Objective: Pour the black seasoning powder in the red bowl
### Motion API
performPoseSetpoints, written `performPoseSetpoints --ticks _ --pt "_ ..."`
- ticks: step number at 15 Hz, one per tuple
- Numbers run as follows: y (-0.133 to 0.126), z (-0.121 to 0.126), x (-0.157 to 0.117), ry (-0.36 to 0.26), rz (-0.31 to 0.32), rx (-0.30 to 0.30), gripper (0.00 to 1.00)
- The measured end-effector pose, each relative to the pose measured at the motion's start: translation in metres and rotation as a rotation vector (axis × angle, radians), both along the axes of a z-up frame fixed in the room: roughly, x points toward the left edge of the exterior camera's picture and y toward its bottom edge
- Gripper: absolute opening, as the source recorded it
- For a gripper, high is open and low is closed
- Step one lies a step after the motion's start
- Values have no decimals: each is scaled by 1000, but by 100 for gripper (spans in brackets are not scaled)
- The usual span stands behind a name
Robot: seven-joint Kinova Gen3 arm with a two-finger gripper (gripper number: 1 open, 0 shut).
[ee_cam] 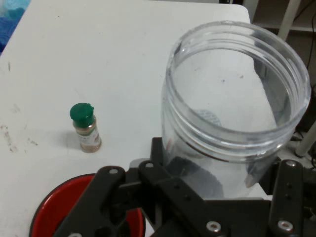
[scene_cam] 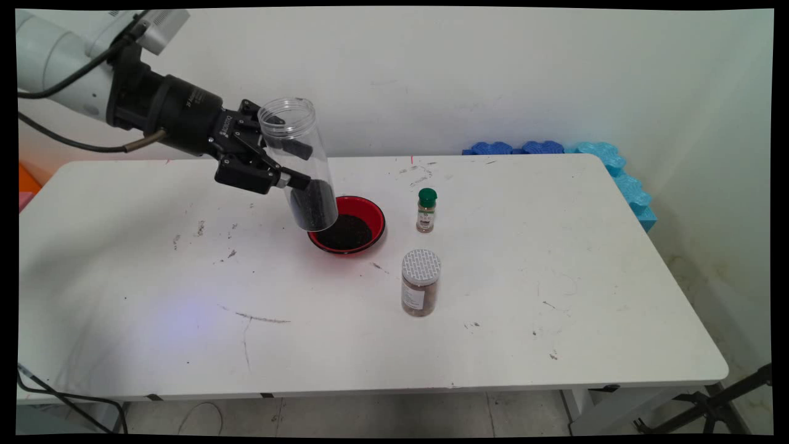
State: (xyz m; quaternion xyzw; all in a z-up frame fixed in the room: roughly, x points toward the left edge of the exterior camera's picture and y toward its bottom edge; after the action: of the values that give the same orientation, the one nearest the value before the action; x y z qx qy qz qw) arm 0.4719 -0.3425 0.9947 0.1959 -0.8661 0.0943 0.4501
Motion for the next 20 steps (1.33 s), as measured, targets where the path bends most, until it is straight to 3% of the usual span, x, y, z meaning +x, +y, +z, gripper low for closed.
performPoseSetpoints --ticks 11,16,20 --pt "8 10 -16 57 79 40 0" --pt "13 -8 -20 79 121 66 0" --pt "18 -36 -23 84 131 70 0"
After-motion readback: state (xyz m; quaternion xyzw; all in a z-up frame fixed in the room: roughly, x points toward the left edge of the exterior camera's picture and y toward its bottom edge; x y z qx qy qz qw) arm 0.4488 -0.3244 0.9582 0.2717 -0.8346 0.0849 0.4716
